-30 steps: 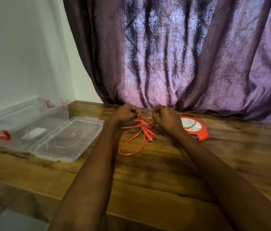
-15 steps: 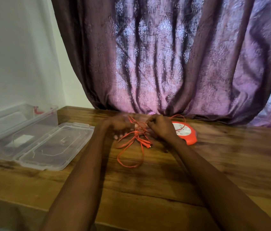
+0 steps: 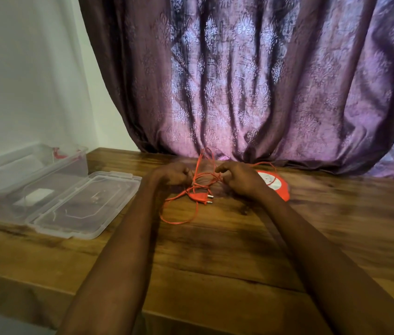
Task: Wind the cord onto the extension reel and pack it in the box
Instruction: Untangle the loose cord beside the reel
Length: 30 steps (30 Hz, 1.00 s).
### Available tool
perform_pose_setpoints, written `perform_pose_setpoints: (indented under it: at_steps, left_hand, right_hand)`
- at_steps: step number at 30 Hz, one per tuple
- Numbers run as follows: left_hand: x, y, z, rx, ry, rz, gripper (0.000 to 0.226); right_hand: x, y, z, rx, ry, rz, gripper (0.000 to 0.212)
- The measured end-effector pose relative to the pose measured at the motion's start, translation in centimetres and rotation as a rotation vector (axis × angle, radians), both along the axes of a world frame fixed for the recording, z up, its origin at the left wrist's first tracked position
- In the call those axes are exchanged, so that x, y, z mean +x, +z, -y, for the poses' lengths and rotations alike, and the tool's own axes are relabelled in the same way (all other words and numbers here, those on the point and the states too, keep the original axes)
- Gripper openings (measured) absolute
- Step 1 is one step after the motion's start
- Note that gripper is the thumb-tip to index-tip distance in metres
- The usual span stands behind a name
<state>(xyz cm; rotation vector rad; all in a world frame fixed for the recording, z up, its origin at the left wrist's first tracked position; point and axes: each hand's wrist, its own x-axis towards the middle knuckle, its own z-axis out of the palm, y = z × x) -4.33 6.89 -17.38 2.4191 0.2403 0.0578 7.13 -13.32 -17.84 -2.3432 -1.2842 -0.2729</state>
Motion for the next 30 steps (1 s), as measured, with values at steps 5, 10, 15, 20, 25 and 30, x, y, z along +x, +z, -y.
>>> perform_pose_setpoints:
  at_steps: [5,10,15,20,25,30]
  left_hand:
    - [0.5,0.3,-0.5,0.086,0.019,0.199,0.017]
    - [0.6,0.3,-0.7,-0.042,0.043,0.38,0.014]
    - [0.7,0.8,-0.3,-0.159,0.003,0.436,0.023]
    - [0.6,1.3,0.1,-0.258,0.004,0.361,0.034]
    - [0.8,1.0,-0.6,-0.156,0.068,0.319,0.018]
    - [0.5,1.1,-0.7,-0.114,0.162,0.465,0.037]
  right_hand:
    - [-0.4,-0.4,-0.3,0.09,0.064,0.031,0.035]
    - [-0.7,-0.3,-1.8,0.251,0.14,0.096,0.032]
    - [-0.3,-0.1,-2.4,0.312,0.148,-0.018,0.021]
    - [0.6,-0.2,-2.1,0.431,0.017,-0.138,0.021]
    - [1.0,-0.1,-1.9,0.466,-0.06,-0.165,0.028]
    - [1.5,-0.4,-2.0,0.54,-0.061,-0.245,0.031]
